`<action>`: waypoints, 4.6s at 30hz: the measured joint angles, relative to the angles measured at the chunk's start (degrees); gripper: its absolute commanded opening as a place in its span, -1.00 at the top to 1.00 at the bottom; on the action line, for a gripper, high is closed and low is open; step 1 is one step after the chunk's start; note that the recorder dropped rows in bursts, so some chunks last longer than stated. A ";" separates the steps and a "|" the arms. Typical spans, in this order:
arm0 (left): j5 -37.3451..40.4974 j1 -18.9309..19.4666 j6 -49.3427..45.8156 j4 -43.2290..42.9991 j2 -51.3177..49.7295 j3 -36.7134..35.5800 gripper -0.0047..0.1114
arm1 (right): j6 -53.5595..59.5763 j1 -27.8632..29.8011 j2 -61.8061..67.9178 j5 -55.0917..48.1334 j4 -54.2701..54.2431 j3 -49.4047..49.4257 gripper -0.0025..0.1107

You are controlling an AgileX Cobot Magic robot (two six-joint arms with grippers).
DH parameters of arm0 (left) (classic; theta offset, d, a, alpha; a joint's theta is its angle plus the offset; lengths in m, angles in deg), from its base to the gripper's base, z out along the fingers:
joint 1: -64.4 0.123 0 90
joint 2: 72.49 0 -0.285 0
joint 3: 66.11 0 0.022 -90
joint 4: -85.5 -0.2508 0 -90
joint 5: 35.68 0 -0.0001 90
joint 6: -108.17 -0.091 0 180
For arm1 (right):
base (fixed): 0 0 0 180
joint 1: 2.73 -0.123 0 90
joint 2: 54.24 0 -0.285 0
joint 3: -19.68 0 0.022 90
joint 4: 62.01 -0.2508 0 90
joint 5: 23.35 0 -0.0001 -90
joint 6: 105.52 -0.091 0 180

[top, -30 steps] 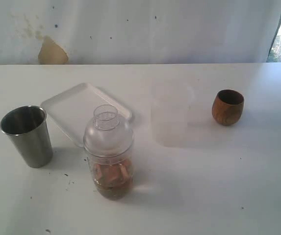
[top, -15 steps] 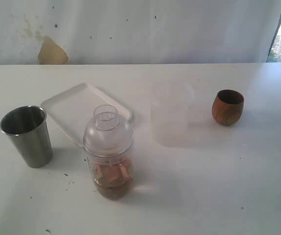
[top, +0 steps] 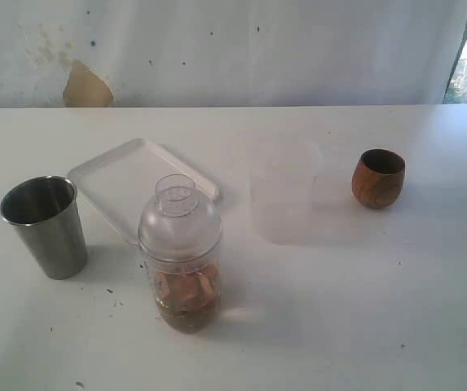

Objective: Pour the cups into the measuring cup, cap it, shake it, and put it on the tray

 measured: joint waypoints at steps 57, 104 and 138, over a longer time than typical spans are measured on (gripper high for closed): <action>6.47 0.00 0.00 -0.11 0.00 0.00 0.92 | 0.00 0.00 0.00 0.00 0.00 0.00 0.96; 6.47 0.00 0.00 -0.11 0.00 0.00 0.92 | -12.04 0.00 0.00 55.32 11.08 -0.99 -0.56; 6.47 0.00 0.00 -0.11 0.00 0.00 0.92 | -9.81 -12.62 98.66 89.52 47.97 -20.98 -0.84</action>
